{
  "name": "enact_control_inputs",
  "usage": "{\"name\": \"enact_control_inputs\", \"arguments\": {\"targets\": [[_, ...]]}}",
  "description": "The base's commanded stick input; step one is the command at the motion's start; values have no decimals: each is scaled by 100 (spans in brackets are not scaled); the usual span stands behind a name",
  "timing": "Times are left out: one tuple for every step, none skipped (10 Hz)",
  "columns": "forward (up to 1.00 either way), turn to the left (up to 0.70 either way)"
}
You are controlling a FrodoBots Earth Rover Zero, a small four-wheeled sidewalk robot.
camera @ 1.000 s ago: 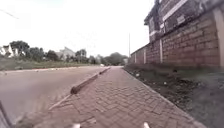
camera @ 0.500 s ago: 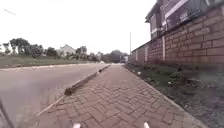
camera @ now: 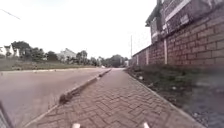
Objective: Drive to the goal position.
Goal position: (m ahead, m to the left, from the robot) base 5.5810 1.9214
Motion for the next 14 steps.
{"name": "enact_control_inputs", "arguments": {"targets": [[50,-50],[50,-48],[50,-22],[50,0],[50,0],[50,0],[50,0],[50,0],[50,0],[50,0],[50,0],[50,0],[50,0],[50,0]]}}
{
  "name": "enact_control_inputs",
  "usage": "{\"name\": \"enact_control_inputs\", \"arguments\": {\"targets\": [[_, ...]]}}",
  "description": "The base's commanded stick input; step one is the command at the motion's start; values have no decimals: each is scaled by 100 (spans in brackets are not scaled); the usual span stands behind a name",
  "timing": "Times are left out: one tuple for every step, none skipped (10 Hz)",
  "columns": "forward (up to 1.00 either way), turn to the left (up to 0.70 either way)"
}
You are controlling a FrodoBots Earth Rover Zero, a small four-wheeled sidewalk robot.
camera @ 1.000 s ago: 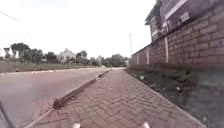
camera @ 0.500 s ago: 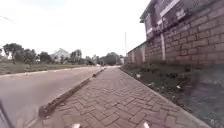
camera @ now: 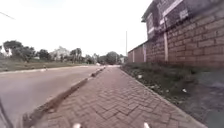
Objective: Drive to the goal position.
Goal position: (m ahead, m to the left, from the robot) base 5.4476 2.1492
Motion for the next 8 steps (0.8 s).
{"name": "enact_control_inputs", "arguments": {"targets": [[50,0],[50,0],[50,0],[50,0],[50,0],[50,0],[50,0],[50,0]]}}
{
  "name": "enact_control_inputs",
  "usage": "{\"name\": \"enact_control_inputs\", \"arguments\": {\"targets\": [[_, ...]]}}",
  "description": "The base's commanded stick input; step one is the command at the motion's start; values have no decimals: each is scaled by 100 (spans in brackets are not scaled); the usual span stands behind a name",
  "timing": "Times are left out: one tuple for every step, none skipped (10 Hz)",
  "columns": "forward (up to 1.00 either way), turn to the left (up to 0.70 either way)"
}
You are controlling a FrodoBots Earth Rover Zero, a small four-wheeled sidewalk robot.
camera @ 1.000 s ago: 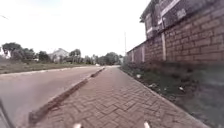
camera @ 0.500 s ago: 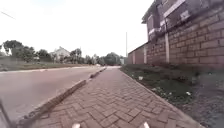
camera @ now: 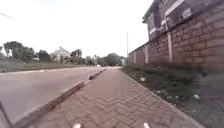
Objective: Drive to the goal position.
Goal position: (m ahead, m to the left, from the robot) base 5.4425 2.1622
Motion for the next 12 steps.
{"name": "enact_control_inputs", "arguments": {"targets": [[50,0],[50,0],[50,0],[50,0],[50,0],[50,0],[50,0],[50,0],[50,-7],[50,-32],[50,-50],[50,-50]]}}
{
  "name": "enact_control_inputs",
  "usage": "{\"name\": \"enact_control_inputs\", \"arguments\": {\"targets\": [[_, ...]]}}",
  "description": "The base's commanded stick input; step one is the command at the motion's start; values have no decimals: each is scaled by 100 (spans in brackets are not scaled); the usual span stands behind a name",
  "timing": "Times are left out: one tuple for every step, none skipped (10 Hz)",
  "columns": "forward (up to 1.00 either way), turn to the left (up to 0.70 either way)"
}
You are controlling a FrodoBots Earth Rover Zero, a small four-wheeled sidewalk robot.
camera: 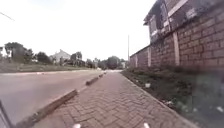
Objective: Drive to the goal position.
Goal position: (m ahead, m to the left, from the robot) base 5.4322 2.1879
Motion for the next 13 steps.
{"name": "enact_control_inputs", "arguments": {"targets": [[50,0],[50,0],[50,0],[50,0],[50,0],[50,0],[50,0],[50,0],[50,0],[50,0],[50,0],[50,0],[50,0]]}}
